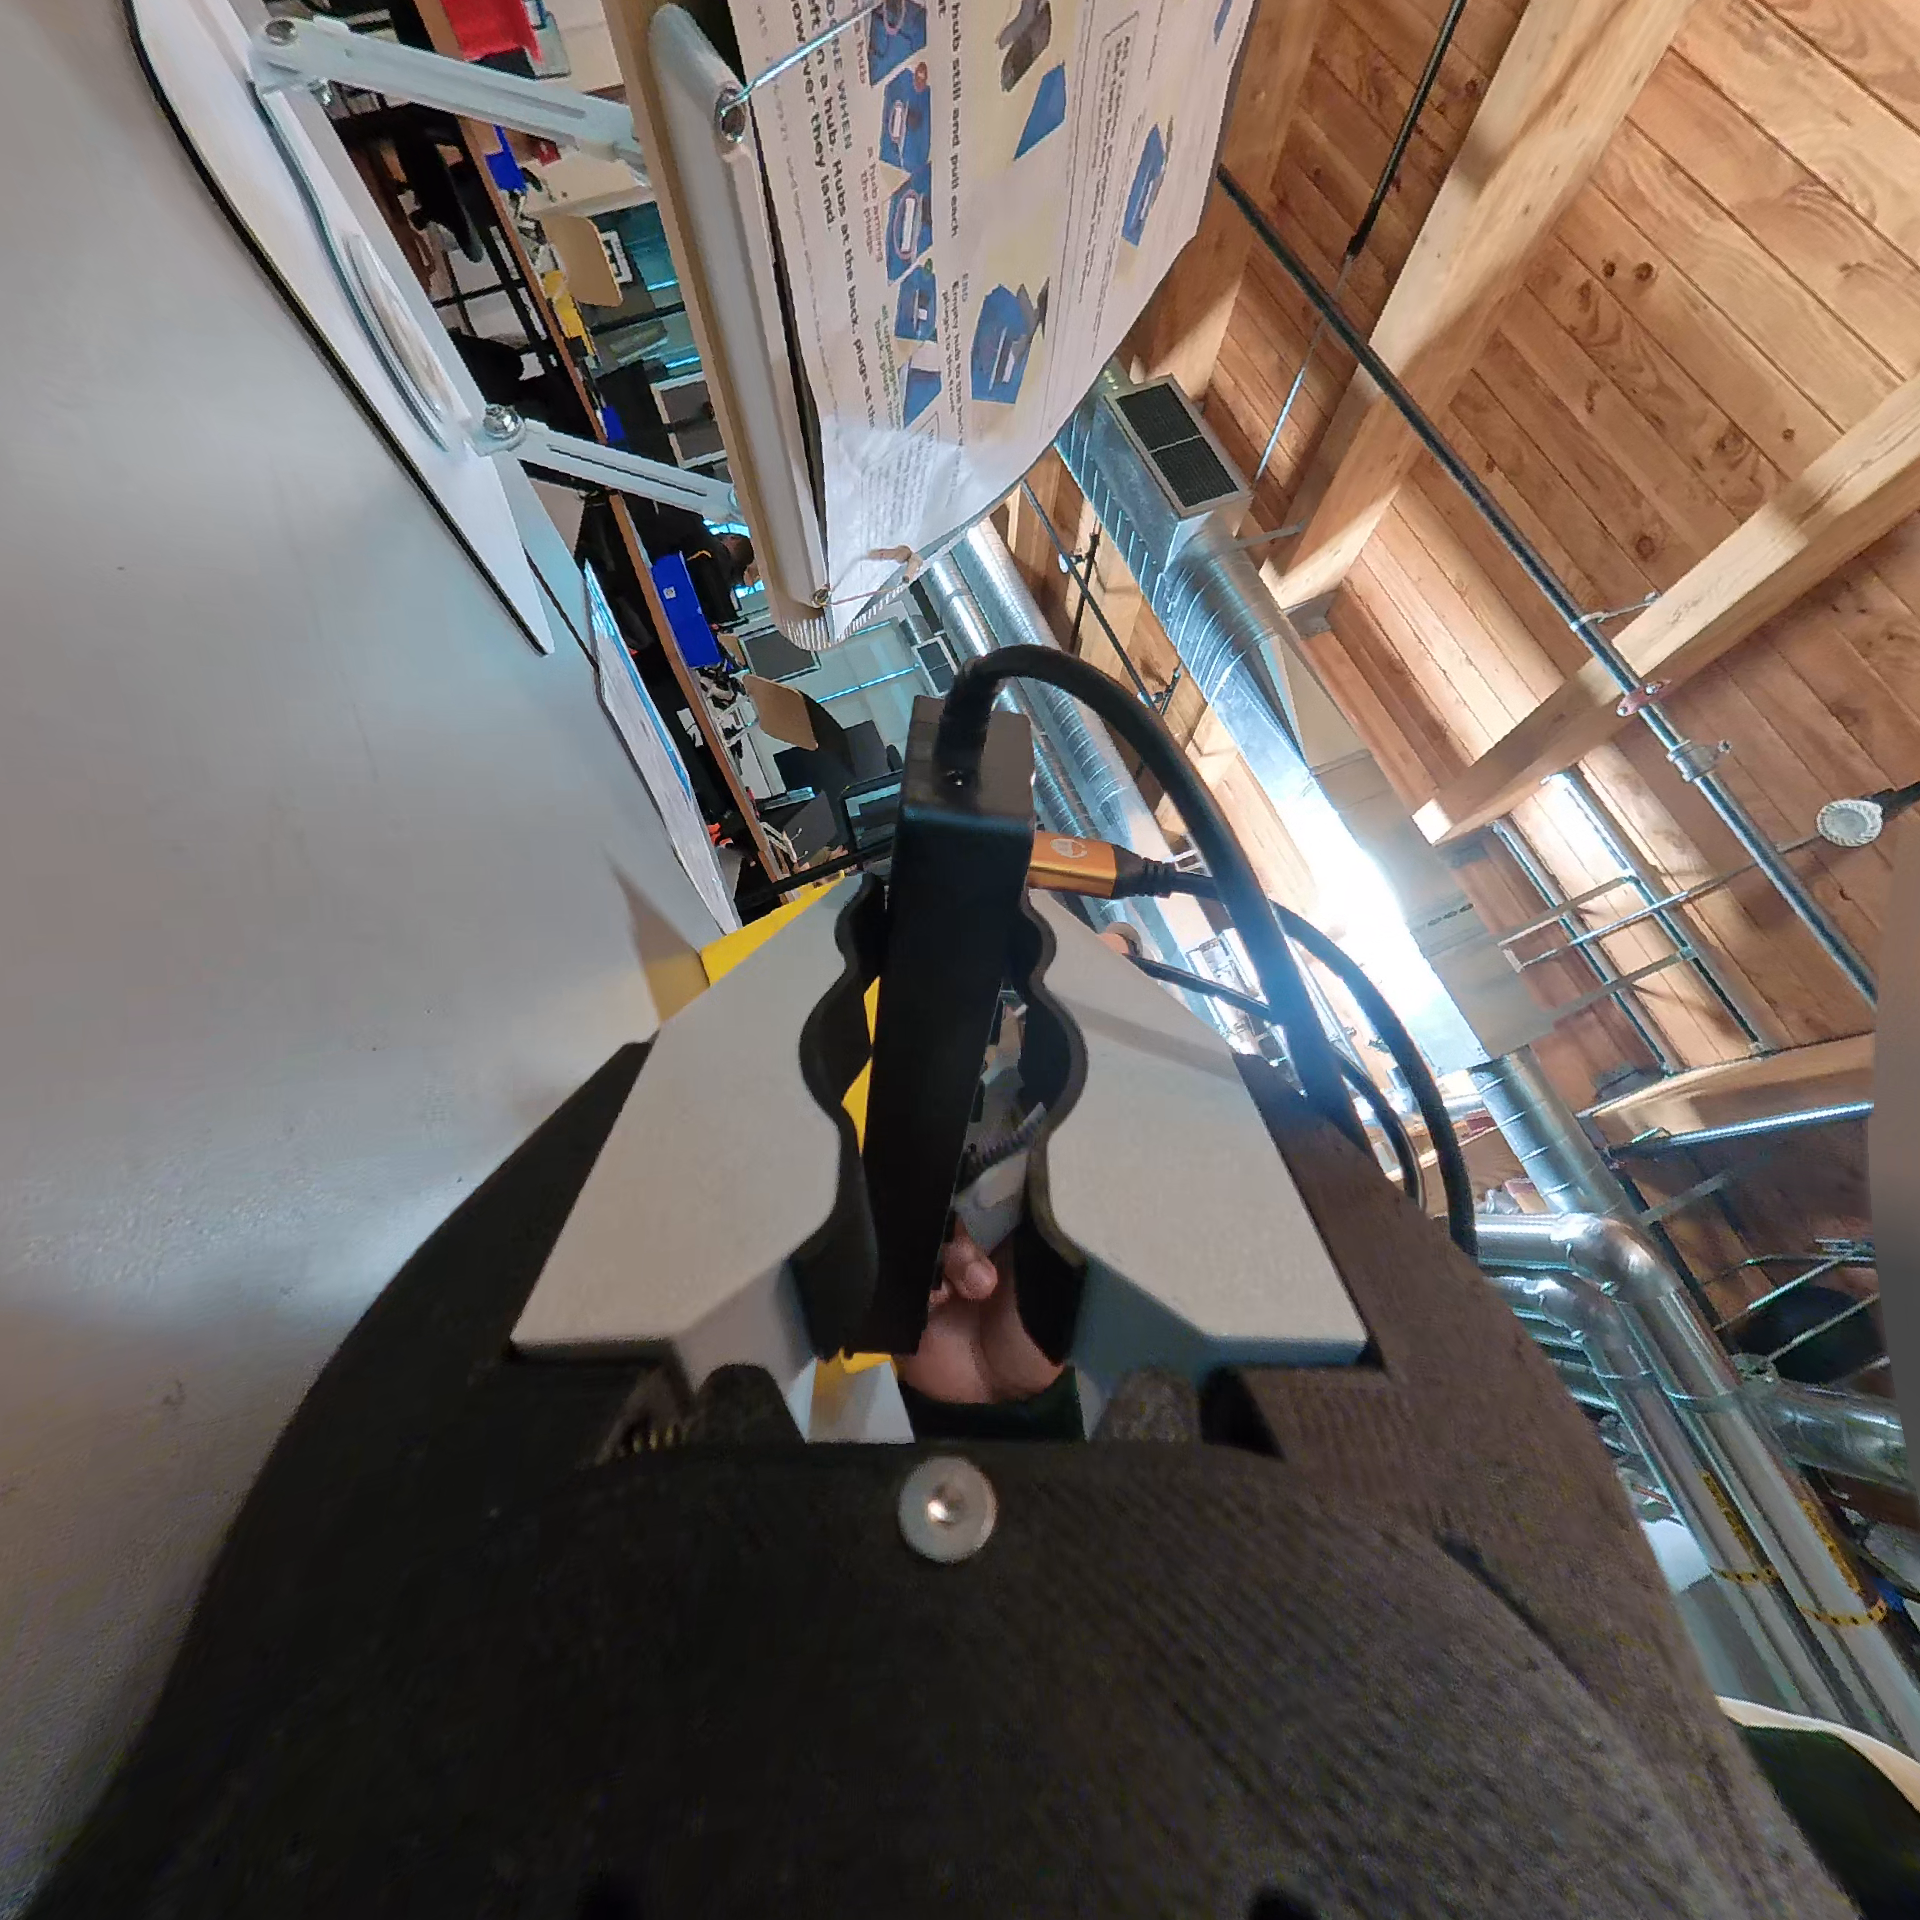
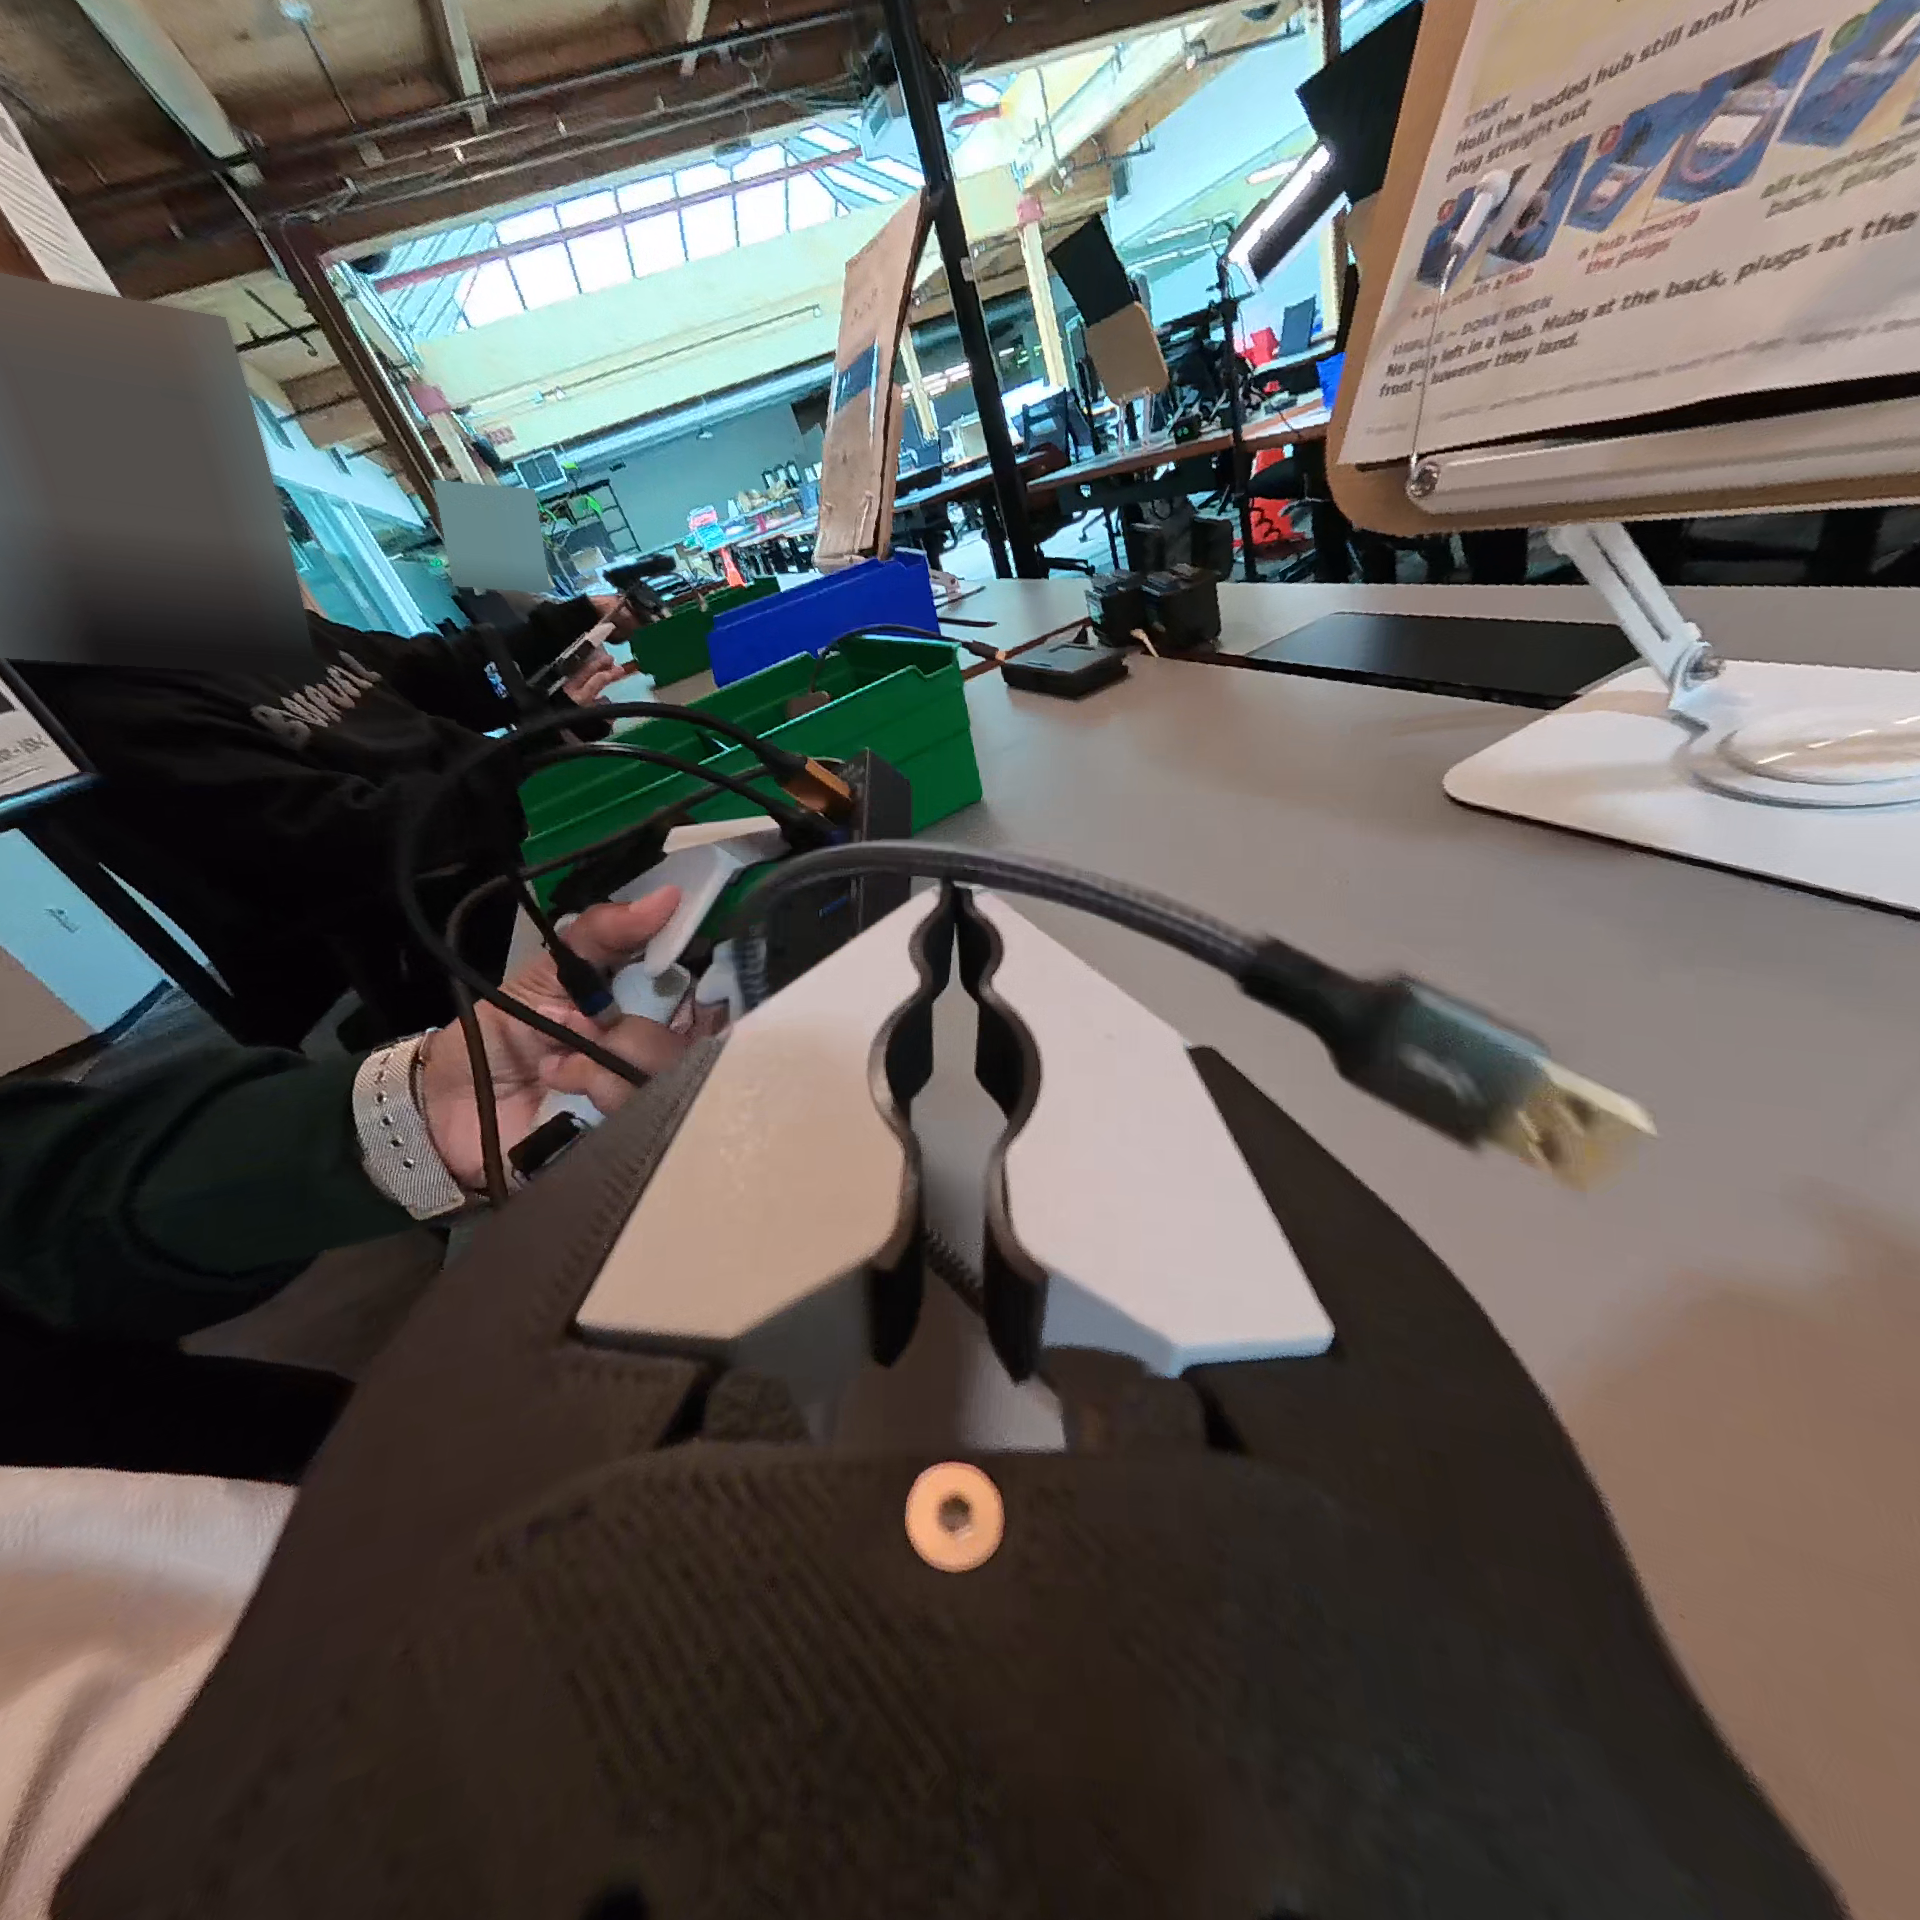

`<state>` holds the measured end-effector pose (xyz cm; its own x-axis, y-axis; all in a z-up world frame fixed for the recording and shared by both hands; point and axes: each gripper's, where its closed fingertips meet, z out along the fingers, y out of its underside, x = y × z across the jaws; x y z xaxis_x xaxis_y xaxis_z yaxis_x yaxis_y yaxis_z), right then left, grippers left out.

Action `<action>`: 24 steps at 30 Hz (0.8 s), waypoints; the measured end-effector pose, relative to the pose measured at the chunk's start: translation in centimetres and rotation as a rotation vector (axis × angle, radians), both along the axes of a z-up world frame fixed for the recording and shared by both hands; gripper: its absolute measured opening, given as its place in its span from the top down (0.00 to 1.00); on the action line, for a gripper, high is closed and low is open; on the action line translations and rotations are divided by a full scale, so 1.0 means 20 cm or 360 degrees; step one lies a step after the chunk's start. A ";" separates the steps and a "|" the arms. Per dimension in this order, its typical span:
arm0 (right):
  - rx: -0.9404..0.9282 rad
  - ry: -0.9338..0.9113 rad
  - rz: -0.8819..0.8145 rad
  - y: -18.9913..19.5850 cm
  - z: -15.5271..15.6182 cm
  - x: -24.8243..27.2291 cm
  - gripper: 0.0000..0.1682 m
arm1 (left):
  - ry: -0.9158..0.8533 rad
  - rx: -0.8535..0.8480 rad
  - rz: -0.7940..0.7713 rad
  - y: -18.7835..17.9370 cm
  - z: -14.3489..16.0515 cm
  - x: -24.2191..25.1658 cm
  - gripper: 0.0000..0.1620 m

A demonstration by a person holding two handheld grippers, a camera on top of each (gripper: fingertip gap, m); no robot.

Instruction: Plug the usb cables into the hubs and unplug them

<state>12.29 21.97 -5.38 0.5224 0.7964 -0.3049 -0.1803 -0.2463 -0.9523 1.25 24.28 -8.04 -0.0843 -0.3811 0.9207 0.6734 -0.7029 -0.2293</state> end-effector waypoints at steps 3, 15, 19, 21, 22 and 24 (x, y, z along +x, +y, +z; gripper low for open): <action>-0.0033 0.0064 0.0032 -0.01 0.01 -0.01 0.97 | 0.0003 0.0007 -0.0016 -0.01 0.00 0.01 0.87; -0.0220 -0.0409 -0.0182 0.08 -0.24 0.03 0.82 | 0.0023 0.0006 -0.0007 0.00 0.00 0.01 0.87; -0.0457 -0.0994 -0.0252 0.09 -0.57 0.10 0.74 | 0.0021 0.0005 -0.0011 0.00 0.00 0.01 0.87; -0.0488 -0.1135 -0.0263 0.08 -0.64 0.11 0.75 | 0.0020 0.0004 -0.0010 0.00 0.00 0.01 0.87; -0.0481 -0.1163 -0.0252 0.08 -0.64 0.11 0.76 | 0.0019 0.0003 -0.0008 0.00 0.00 0.01 0.87; -0.0467 -0.1204 -0.0200 0.05 -0.65 0.09 0.76 | 0.0012 -0.0001 0.0000 0.00 0.00 0.00 0.87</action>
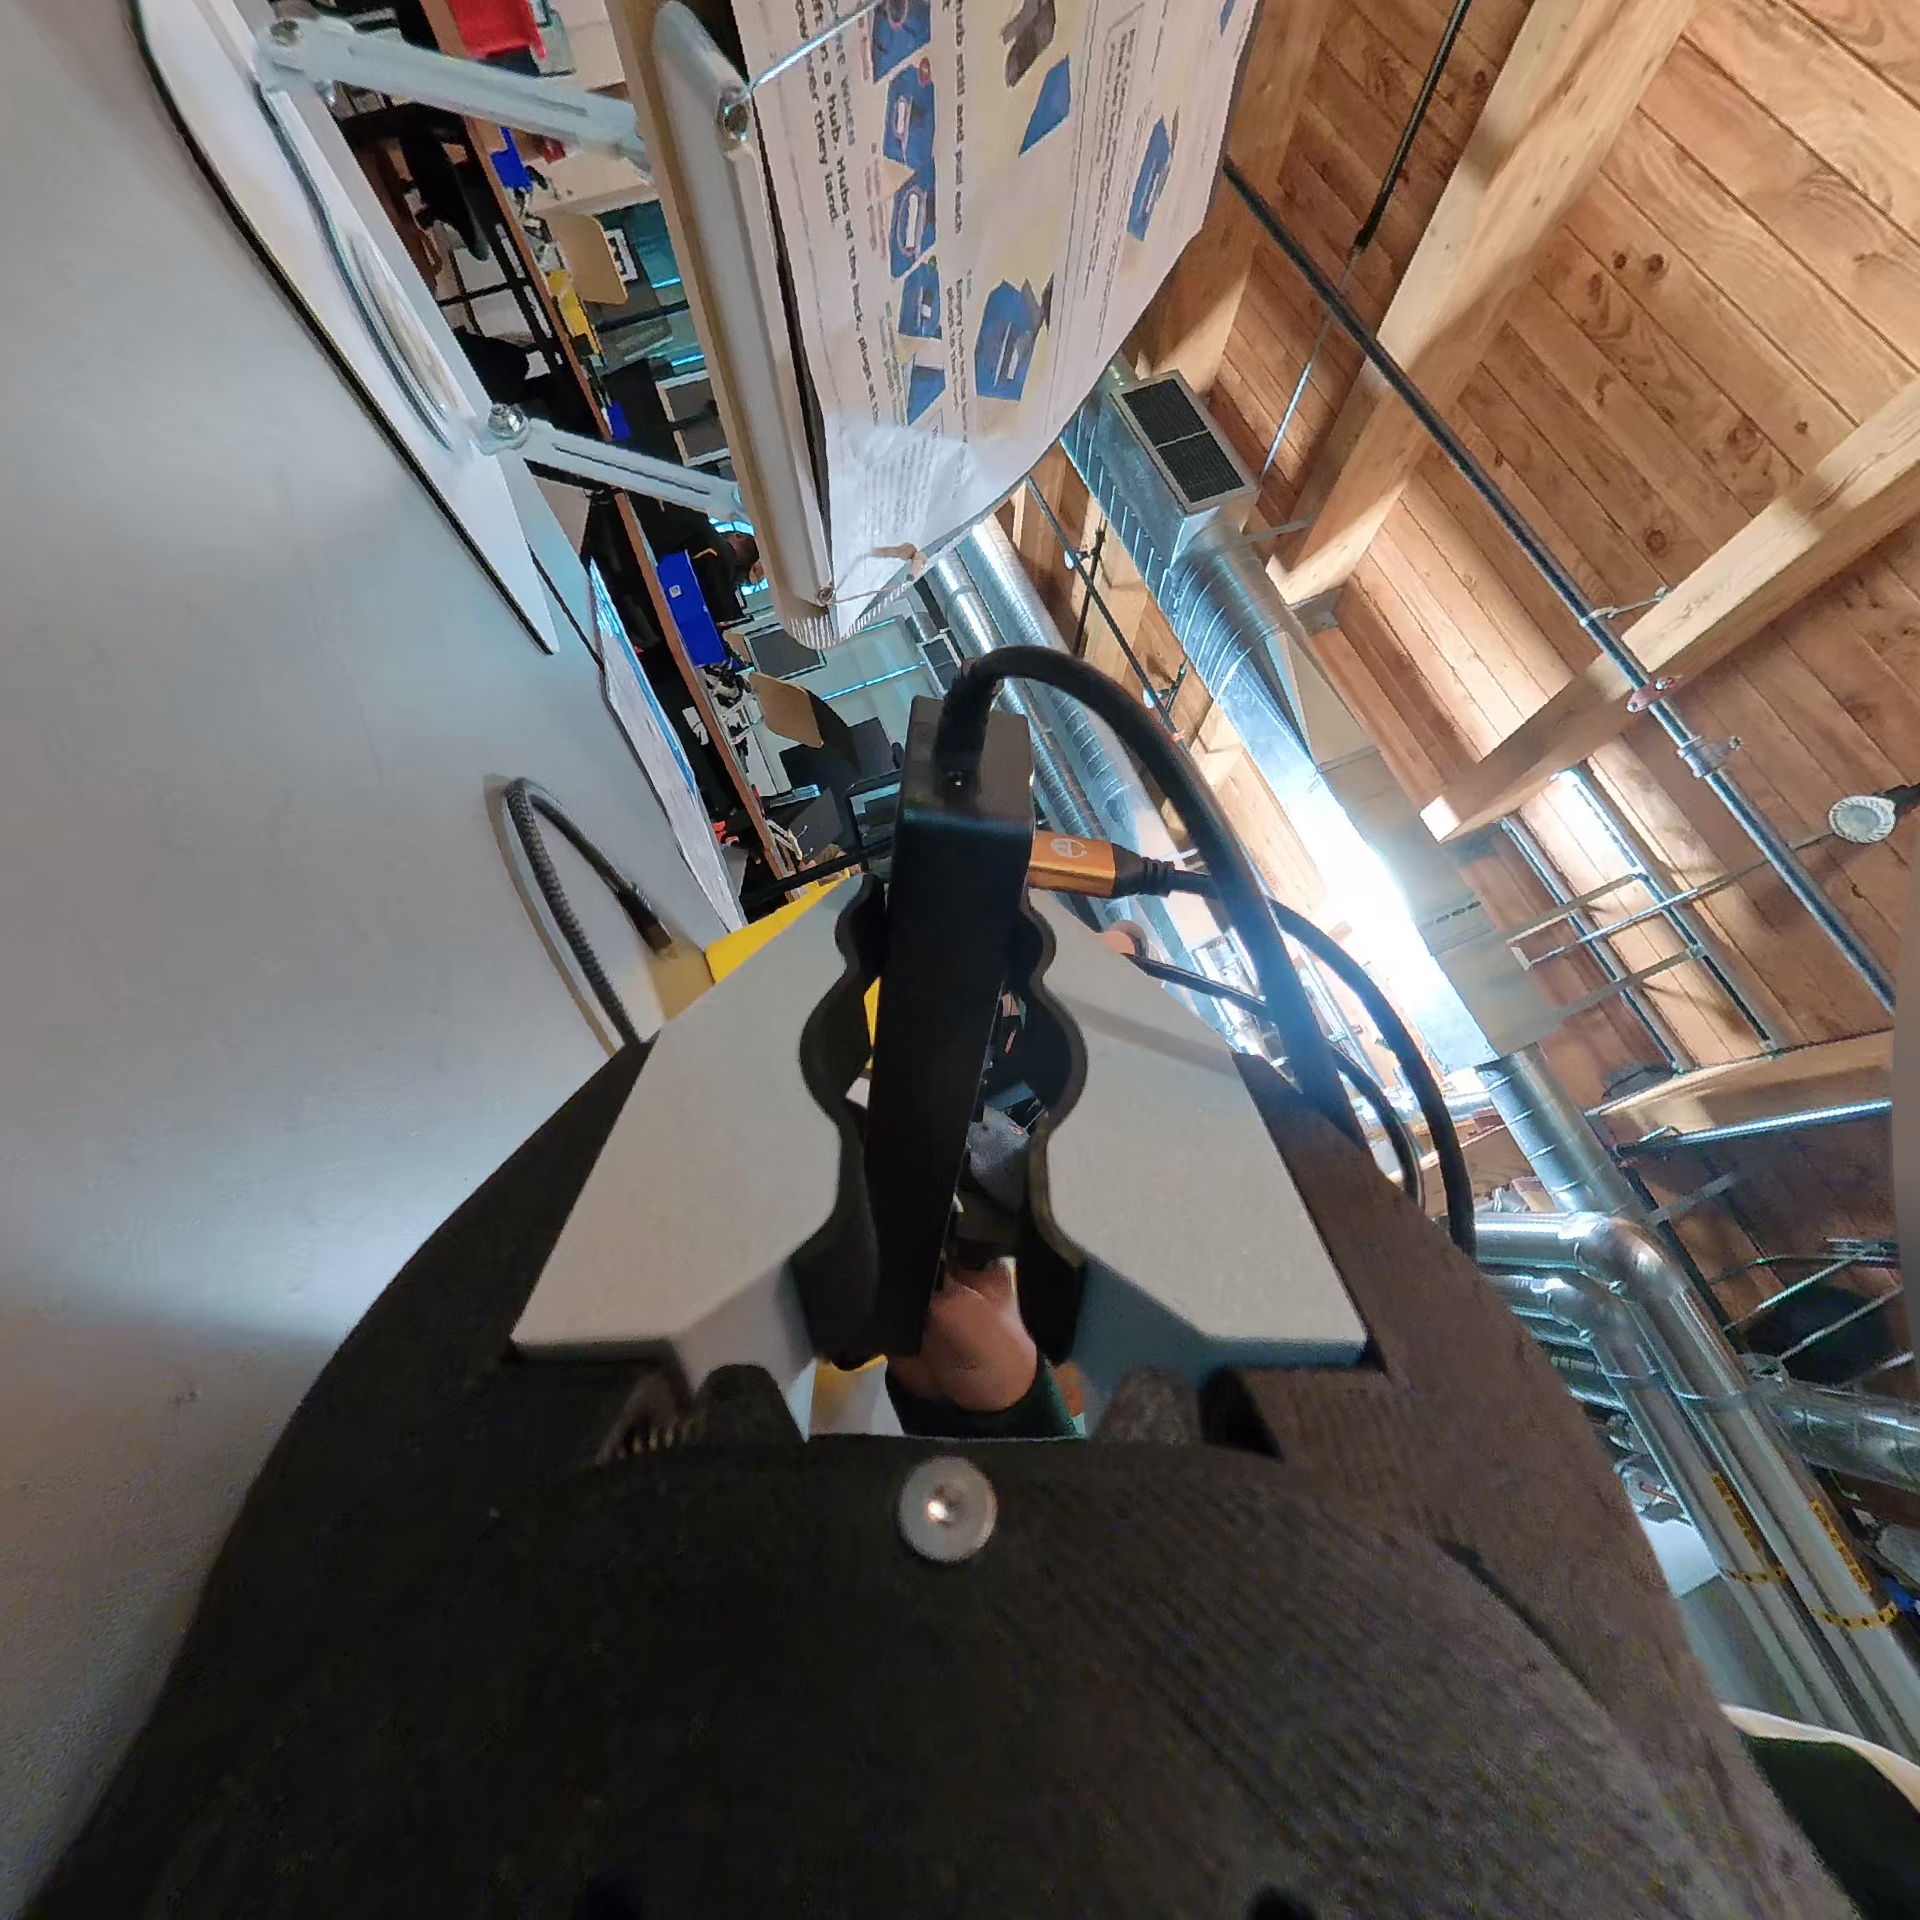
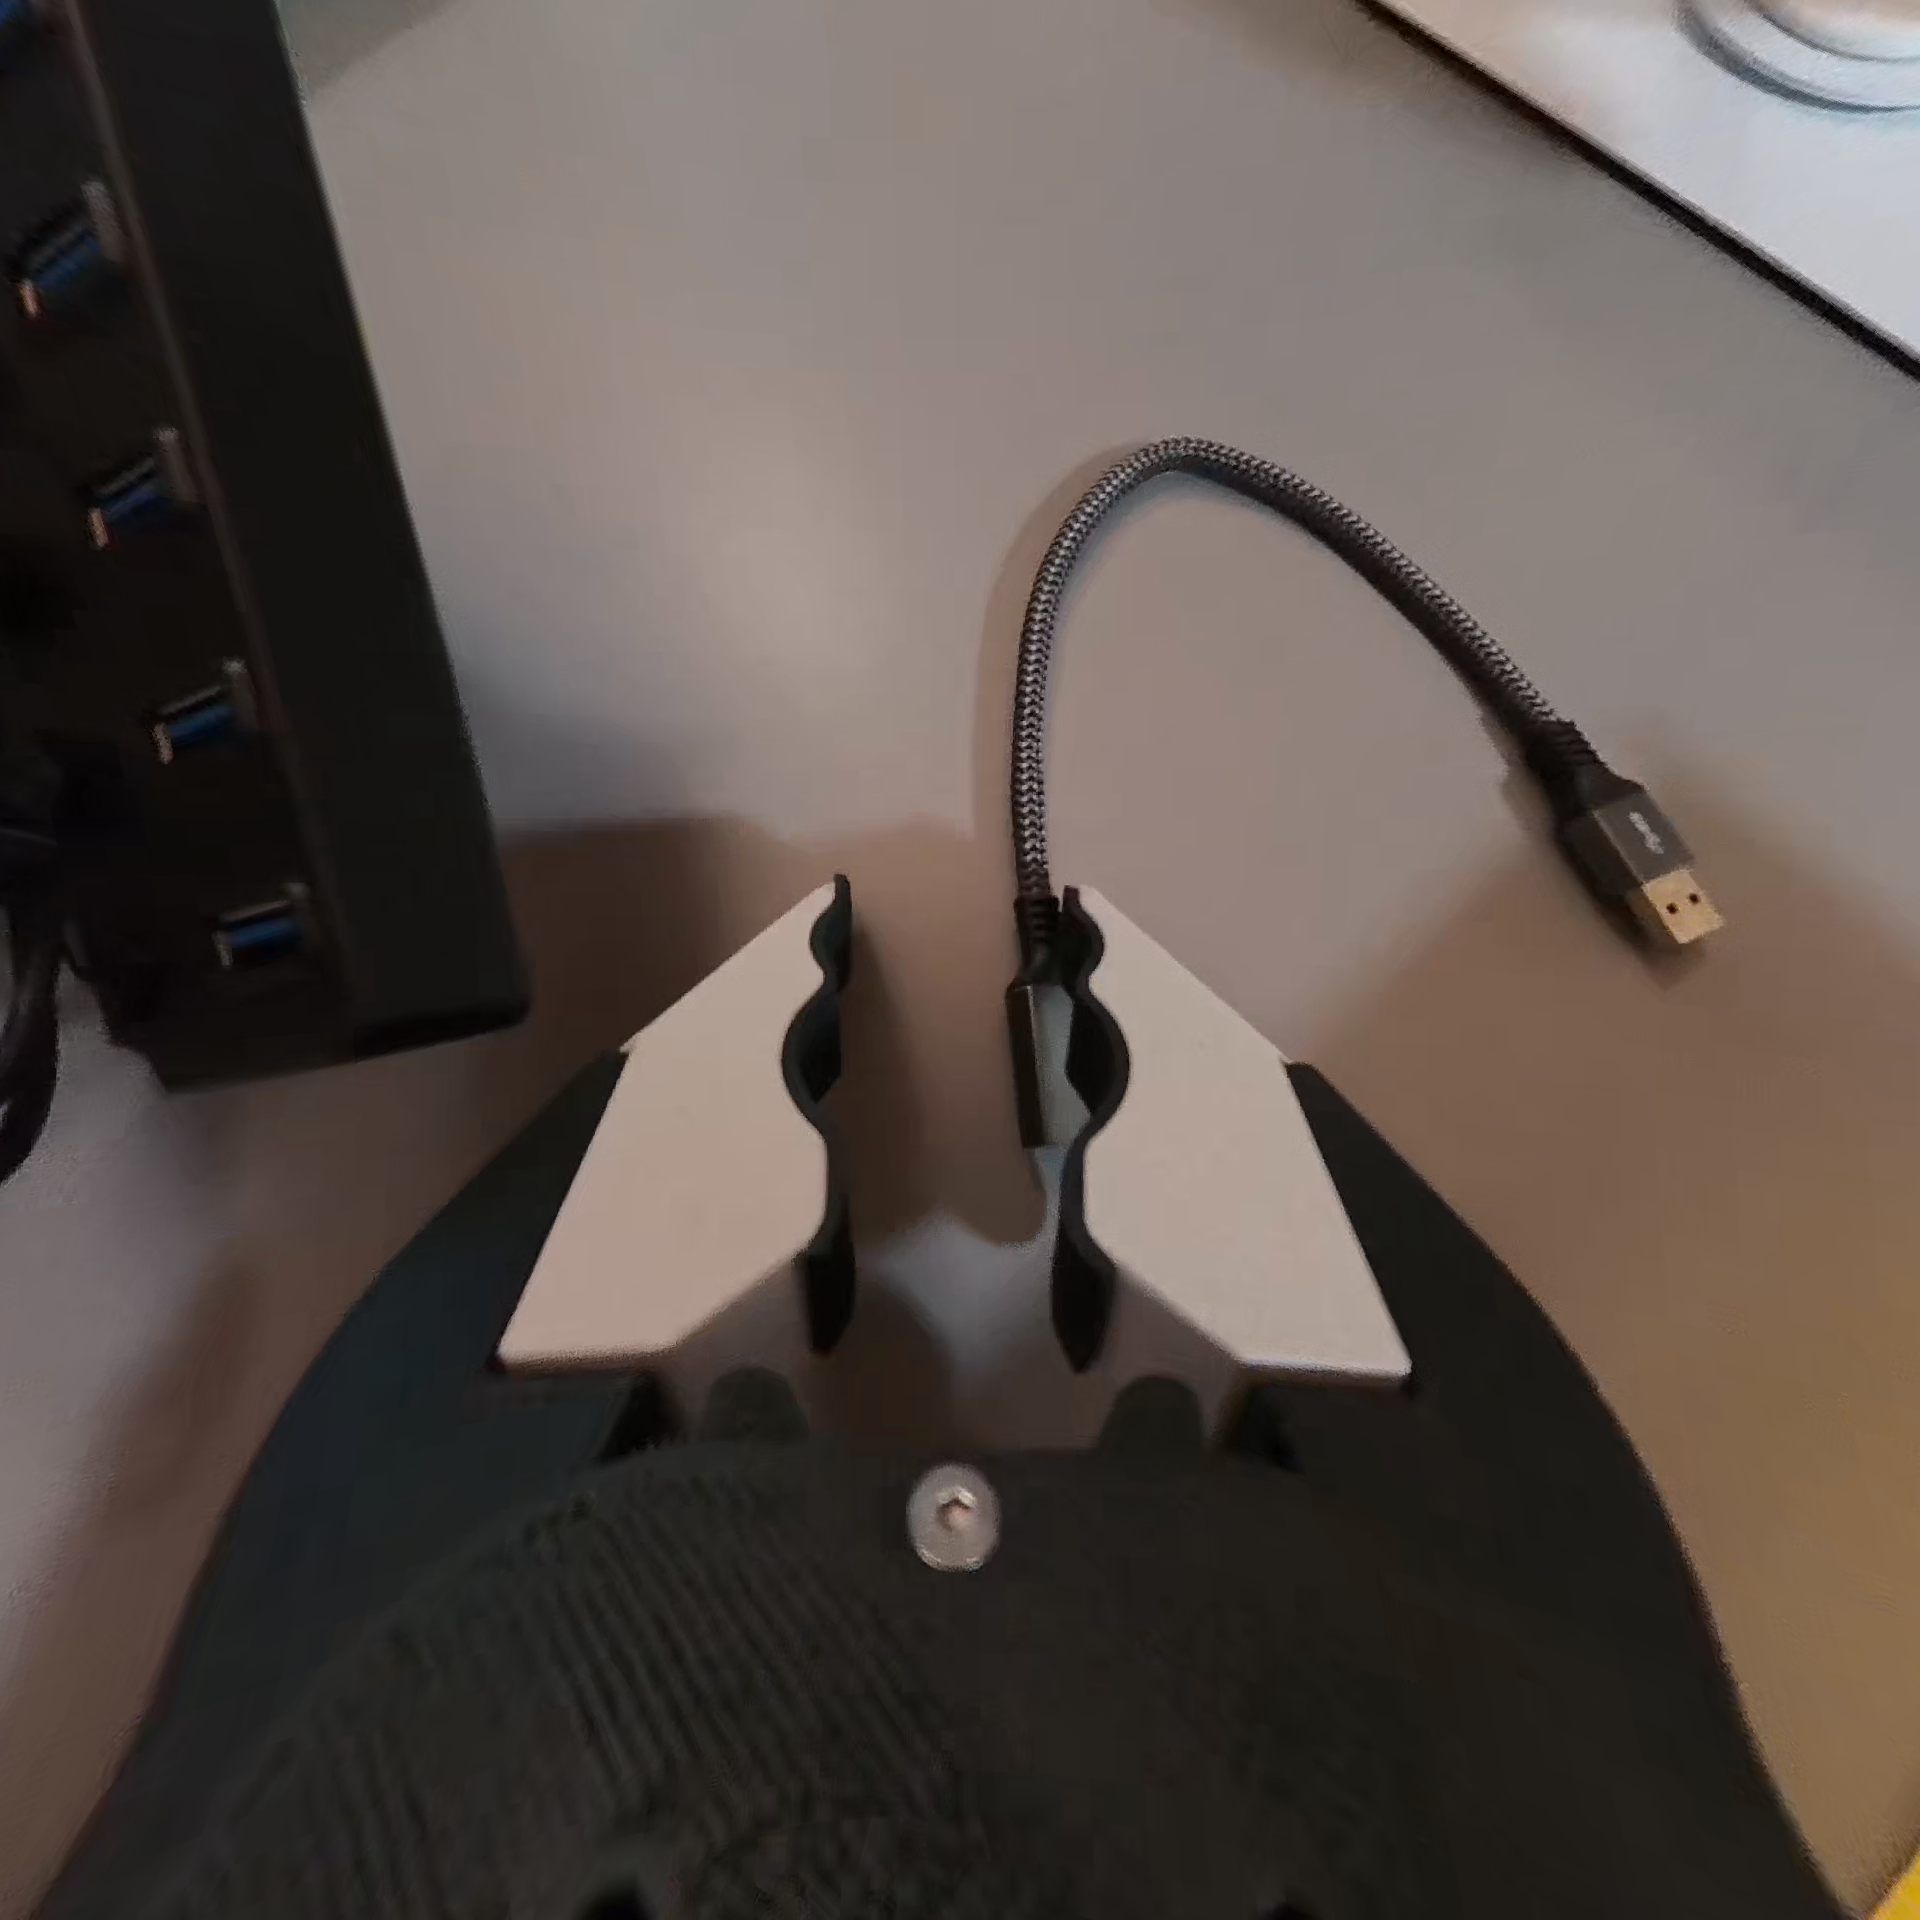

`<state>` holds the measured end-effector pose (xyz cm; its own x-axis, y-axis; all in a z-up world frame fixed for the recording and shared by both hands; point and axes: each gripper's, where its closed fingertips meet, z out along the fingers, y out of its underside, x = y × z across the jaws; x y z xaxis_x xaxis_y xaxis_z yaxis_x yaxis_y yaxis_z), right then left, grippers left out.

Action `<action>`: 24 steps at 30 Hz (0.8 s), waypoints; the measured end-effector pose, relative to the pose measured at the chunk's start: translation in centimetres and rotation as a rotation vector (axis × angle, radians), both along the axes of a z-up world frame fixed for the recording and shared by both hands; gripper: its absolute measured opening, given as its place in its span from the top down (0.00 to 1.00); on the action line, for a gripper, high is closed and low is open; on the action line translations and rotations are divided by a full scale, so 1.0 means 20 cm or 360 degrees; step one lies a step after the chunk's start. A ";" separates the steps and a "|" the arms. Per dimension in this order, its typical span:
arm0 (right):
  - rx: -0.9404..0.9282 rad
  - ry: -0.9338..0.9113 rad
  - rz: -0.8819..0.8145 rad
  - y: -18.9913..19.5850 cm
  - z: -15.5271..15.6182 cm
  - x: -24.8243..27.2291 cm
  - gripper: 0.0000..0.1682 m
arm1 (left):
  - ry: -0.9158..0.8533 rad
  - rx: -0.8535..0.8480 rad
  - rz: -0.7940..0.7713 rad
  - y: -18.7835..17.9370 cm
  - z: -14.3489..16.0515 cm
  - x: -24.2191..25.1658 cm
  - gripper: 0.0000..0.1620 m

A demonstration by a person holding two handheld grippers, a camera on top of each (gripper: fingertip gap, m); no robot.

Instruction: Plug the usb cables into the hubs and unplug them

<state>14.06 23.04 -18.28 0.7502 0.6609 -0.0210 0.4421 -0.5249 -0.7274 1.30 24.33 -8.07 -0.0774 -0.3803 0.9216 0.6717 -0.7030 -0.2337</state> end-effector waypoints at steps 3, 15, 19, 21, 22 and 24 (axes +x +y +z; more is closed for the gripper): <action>-0.0188 0.0026 0.0276 -0.14 -0.01 -0.07 0.82 | -0.0013 -0.0001 0.0021 0.01 0.01 -0.02 0.87; -0.0626 -0.0189 0.0317 -0.37 0.16 0.13 0.80 | -0.0046 -0.0009 0.0058 0.04 0.01 -0.07 0.87; -0.0404 -0.0328 0.0277 -0.26 0.14 0.18 0.80 | -0.0048 -0.0013 0.0053 0.04 0.01 -0.07 0.87; -0.0300 -0.0342 0.0328 -0.23 0.11 0.13 0.81 | -0.0053 -0.0018 0.0053 0.04 0.01 -0.07 0.87; -0.0262 -0.0352 0.0361 -0.23 0.09 0.10 0.82 | -0.0054 -0.0021 0.0052 0.04 0.00 -0.07 0.87; -0.0180 -0.0419 0.0394 -0.21 0.05 0.07 0.85 | -0.0058 -0.0022 0.0053 0.04 0.00 -0.07 0.87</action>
